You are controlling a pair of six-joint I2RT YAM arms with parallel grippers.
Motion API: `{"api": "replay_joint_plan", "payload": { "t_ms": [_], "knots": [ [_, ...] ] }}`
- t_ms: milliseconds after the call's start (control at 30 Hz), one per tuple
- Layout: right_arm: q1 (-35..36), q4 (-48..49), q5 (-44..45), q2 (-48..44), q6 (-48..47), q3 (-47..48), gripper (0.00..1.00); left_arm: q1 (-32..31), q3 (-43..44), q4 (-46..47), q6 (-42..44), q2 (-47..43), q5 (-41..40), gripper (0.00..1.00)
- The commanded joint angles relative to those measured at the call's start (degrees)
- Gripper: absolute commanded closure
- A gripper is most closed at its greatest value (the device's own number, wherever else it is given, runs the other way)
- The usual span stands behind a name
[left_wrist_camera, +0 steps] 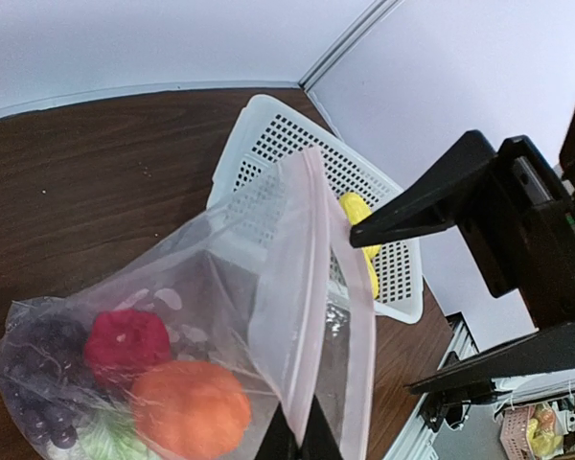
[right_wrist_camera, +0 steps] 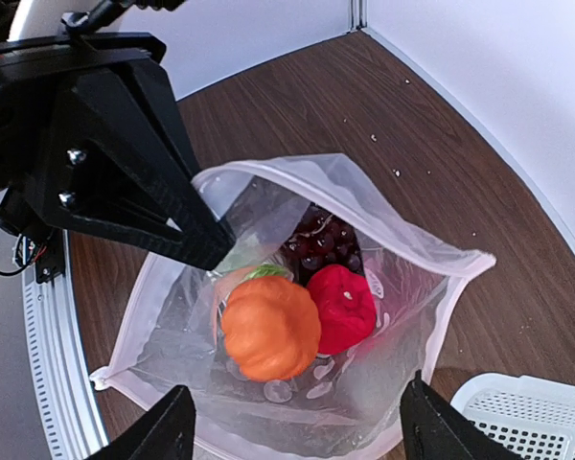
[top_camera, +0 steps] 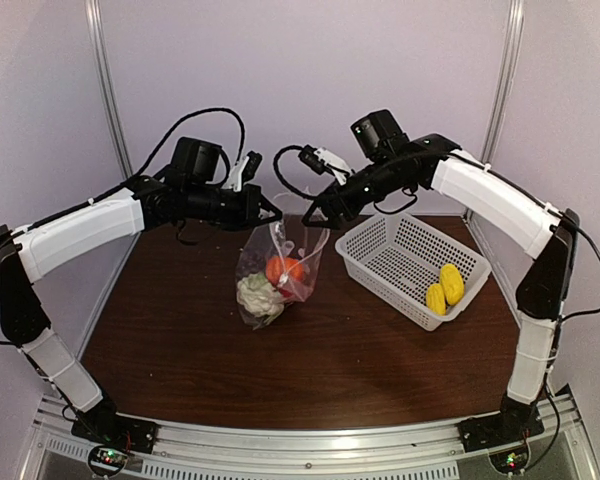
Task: Place the food in the zip-top bag and seal the zipper
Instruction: Place the fake vegetable in the zipper food storage bag.
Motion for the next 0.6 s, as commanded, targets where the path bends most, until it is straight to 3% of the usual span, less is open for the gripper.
{"api": "replay_joint_plan", "payload": {
  "t_ms": [0, 167, 333, 567],
  "knots": [
    [-0.32, -2.86, 2.34, -4.66, -2.51, 2.04, 0.25, 0.34, -0.55, 2.81, -0.25, -0.12, 0.70, 1.00],
    [-4.92, -2.06, 2.63, -11.24, -2.70, -5.66, 0.25, 0.34, -0.56, 3.29, -0.41, 0.28, 0.97, 1.00],
    [-14.18, -4.48, 3.73, -16.34, -4.73, -13.42, 0.25, 0.34, -0.29, 3.78, -0.33, 0.51, 1.32, 1.00],
    [-25.32, -10.54, 15.47, -19.73, -10.15, -23.58, 0.25, 0.34, -0.28, 3.54, 0.31, 0.56, 1.41, 1.00]
  ]
}}
